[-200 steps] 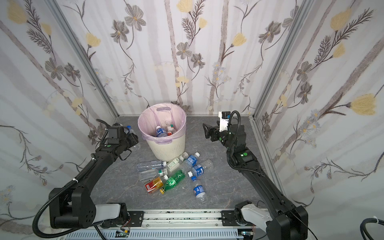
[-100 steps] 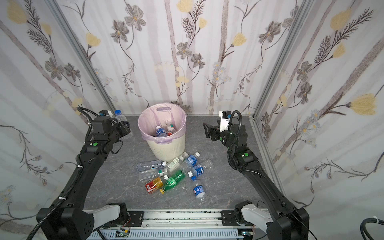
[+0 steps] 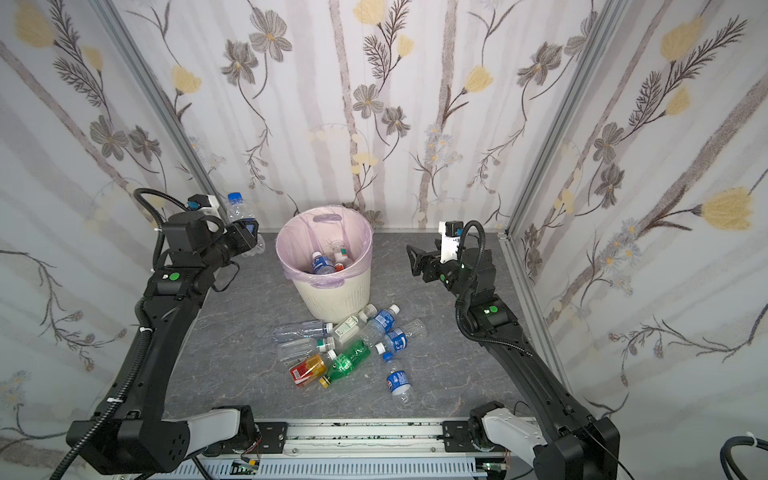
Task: Put the plastic bottles in the bin
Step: 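Lift the blue-capped bottle with the left gripper and carry it over the bin, then lower the blue-capped bottle into the bin and open the left gripper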
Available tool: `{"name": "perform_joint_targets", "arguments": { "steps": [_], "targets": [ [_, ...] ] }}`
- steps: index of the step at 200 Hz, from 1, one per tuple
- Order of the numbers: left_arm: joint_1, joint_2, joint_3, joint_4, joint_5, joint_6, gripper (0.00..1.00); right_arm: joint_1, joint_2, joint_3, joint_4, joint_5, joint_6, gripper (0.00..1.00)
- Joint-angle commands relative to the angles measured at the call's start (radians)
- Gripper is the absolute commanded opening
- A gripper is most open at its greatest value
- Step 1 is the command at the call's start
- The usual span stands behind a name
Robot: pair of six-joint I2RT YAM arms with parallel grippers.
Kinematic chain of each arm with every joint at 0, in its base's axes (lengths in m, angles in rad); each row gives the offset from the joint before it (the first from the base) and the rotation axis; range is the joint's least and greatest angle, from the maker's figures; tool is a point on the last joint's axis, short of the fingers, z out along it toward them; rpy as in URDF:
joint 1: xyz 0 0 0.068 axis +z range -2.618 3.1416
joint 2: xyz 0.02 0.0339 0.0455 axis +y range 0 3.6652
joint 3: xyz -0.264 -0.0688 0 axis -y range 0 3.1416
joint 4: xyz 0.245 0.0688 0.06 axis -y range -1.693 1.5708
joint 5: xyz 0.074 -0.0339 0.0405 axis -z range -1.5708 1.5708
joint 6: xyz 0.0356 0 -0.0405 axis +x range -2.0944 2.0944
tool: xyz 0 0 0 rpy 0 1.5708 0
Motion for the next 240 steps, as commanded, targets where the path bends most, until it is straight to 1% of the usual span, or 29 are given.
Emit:
{"name": "perform_joint_targets", "arguments": {
  "steps": [1, 31, 55, 97, 119, 191, 240],
  "targets": [
    [-0.002, 0.009, 0.039, 0.02, 0.102, 0.006, 0.52, -0.001, 0.001, 0.006, 0.007, -0.016, 0.012, 0.89],
    [-0.018, 0.06, 0.082, 0.02, 0.188, 0.022, 0.52, -0.001, -0.005, 0.004, 0.003, -0.019, 0.015, 0.89],
    [-0.048, 0.093, 0.107, 0.02, 0.223, 0.044, 0.52, -0.001, -0.009, 0.0, 0.004, -0.018, 0.017, 0.89],
    [-0.111, 0.144, 0.144, 0.02, 0.213, 0.089, 0.52, -0.001, -0.011, -0.006, 0.0, -0.016, 0.019, 0.89],
    [-0.13, 0.159, 0.151, 0.02, 0.213, 0.107, 0.53, -0.001, -0.014, -0.01, -0.001, -0.01, 0.019, 0.89],
    [-0.155, 0.195, 0.122, 0.02, 0.235, 0.116, 0.56, -0.002, -0.016, -0.017, -0.003, -0.001, 0.016, 0.89],
    [-0.156, 0.203, 0.086, 0.021, 0.226, 0.118, 0.56, -0.001, -0.023, -0.017, -0.013, 0.008, 0.01, 0.89]
  ]
}}
